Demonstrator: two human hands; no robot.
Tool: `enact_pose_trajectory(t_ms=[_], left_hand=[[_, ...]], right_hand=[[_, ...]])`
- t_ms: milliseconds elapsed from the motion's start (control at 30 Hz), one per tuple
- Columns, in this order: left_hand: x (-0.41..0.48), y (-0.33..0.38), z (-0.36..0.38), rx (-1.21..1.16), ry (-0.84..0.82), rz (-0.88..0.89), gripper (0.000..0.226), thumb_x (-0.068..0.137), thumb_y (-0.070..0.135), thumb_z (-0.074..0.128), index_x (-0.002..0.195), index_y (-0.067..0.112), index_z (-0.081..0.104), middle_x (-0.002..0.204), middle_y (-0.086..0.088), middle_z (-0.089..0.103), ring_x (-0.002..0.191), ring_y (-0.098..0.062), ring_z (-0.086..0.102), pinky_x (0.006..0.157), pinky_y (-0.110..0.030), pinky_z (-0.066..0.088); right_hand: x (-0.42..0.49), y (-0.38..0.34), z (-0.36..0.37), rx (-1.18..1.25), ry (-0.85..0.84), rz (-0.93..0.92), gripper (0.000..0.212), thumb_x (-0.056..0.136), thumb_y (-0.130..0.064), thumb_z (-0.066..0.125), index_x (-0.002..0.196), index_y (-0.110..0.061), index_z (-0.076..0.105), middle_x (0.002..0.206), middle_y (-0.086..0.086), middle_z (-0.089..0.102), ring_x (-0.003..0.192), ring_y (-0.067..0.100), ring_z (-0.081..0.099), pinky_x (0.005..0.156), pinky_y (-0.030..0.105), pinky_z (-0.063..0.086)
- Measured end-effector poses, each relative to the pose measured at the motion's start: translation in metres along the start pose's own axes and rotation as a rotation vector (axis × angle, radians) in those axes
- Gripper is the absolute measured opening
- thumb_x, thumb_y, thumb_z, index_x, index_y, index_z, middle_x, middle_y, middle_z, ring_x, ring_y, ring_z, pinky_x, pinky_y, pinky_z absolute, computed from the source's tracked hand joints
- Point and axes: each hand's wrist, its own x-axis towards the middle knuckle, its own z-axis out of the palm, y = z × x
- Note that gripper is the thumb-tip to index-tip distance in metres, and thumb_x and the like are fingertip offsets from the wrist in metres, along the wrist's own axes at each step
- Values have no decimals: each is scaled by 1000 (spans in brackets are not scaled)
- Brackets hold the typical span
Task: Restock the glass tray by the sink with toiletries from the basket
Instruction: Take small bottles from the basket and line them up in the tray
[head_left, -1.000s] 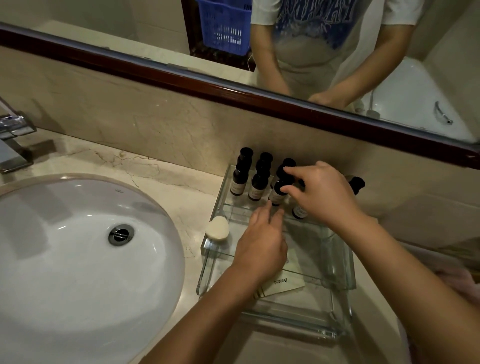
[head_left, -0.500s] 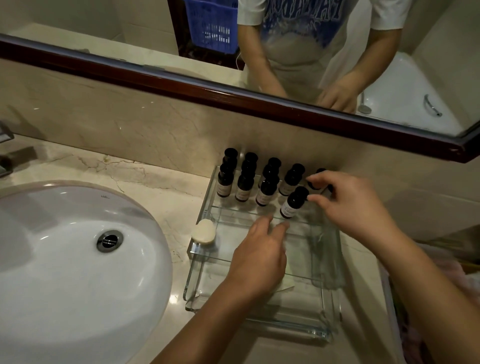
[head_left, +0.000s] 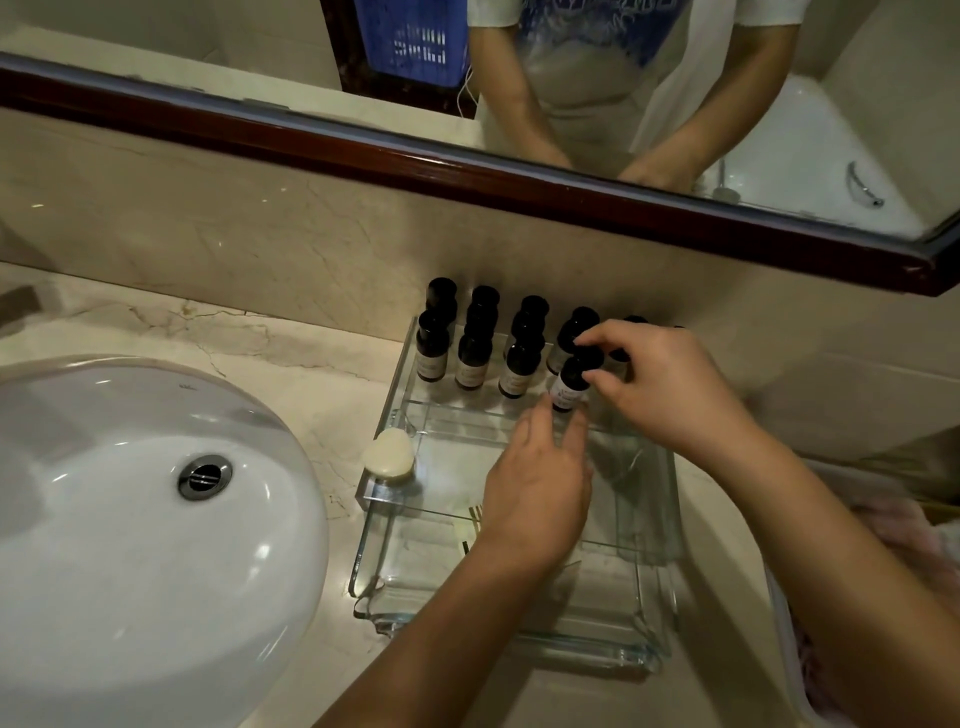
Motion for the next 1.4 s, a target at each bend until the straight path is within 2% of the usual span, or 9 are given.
enact_pose_trajectory(t_ms=[467,567,667,767,867,933,1067,1267,1400], left_hand=[[1,-1,1,-42,70,12,54,99,34,37,148,24,17,156,-6,5,142,-21,16,100,-34,42],[-10,-2,-3,-114,95,11,50,98,31,39,146,24,25,155,0,10,141,-15,16,99,-32,43],[-20,0,-4,-415,169,-98,43,95,24,47,138,23,41,146,6,32,130,-8,36,99,-22,37],[-19,12,-12,-1090,186,-492,36,93,12,53,126,23,51,119,5,58,102,-5,55,91,-22,43],[-6,19,-19,-1695,138,-791,33,91,2,52,123,13,51,90,-3,64,82,-11,59,81,-22,47],[0,20,-21,-1878,158,-851,35,92,-2,49,126,6,47,102,-12,63,90,-15,60,88,-24,48],[5,24,-24,-1968,177,-867,36,92,-6,46,127,5,45,110,-17,58,95,-18,59,95,-26,46],[11,24,-20,-1993,174,-875,36,94,-5,44,129,5,45,112,-16,57,100,-20,57,94,-25,45],[15,25,-22,-2000,197,-835,37,93,-6,46,128,6,46,102,-12,60,86,-13,59,89,-22,48]], right_hand=[[1,2,-2,64,-43,0,38,86,-20,64,123,-28,58,121,-3,63,113,12,56,88,23,42],[-4,5,-8,104,-20,3,38,84,-15,67,121,-24,58,118,-6,60,101,2,51,83,15,37],[-9,10,-18,153,55,35,30,82,-12,68,110,-22,61,101,-9,55,76,-7,44,68,1,30],[-10,12,-21,175,69,64,27,82,-12,68,107,-22,63,96,-7,58,69,-8,43,62,-5,30],[-6,8,-15,136,29,43,30,83,-16,68,112,-23,62,95,-6,60,73,-3,49,67,5,34],[-3,5,-9,115,15,29,33,83,-22,68,115,-23,62,96,-6,60,89,9,58,77,21,44],[4,-1,-3,51,-21,22,36,83,-31,67,118,-26,61,108,-1,65,103,17,60,90,37,49],[8,-1,-2,34,-22,37,30,83,-33,67,113,-28,64,106,-1,67,101,19,62,87,39,50],[8,-1,-3,45,-29,26,30,83,-33,67,112,-28,64,106,-2,67,101,18,62,87,40,51]])
